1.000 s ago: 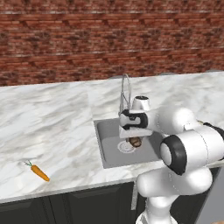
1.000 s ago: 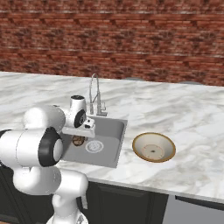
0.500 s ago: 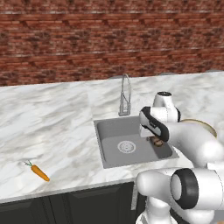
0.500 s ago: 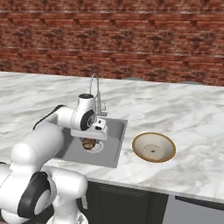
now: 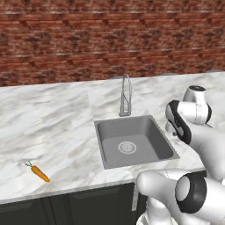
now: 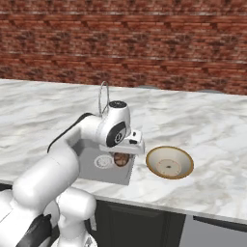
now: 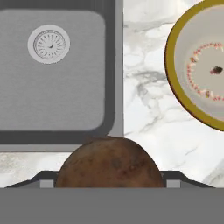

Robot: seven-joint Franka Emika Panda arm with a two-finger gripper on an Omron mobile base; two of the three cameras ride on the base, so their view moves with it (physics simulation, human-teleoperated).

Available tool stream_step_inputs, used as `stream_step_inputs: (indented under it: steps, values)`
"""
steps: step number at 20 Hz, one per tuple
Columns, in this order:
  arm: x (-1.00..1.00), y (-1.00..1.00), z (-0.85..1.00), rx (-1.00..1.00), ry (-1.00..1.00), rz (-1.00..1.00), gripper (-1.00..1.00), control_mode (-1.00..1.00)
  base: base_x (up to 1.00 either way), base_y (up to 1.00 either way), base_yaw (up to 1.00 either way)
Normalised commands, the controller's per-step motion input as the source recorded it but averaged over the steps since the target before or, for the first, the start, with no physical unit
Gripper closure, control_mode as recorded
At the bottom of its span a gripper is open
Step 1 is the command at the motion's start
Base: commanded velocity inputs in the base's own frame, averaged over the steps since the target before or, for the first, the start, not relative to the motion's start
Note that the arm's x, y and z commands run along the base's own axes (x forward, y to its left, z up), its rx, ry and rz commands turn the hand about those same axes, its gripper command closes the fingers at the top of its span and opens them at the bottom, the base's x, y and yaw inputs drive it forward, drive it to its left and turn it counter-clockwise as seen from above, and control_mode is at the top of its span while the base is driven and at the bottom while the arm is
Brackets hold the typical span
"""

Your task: Pick the potato from the sink and place it in the bowl. Then pick the bowl and place it in the microwave. Then close the microwave door and press the start button.

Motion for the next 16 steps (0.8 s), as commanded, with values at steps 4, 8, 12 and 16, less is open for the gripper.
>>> stream_step_inputs:
  steps: [4, 8, 12, 16]
  values:
    - [0.07, -1.00, 0.27, 0.00, 0.00, 0.00, 1.00, -1.00, 0.00, 0.00, 0.00]
    - [0.27, -0.91, 0.02, 0.00, 0.01, 0.00, 1.00, -1.00, 0.00, 0.00, 0.00]
    - [0.34, -0.44, -0.43, -0.03, 0.01, 0.00, 1.00, -1.00, 0.00, 0.00, 0.00]
    - [0.44, -0.18, -0.44, -0.07, -0.07, 0.03, 1.00, -1.00, 0.00, 0.00, 0.00]
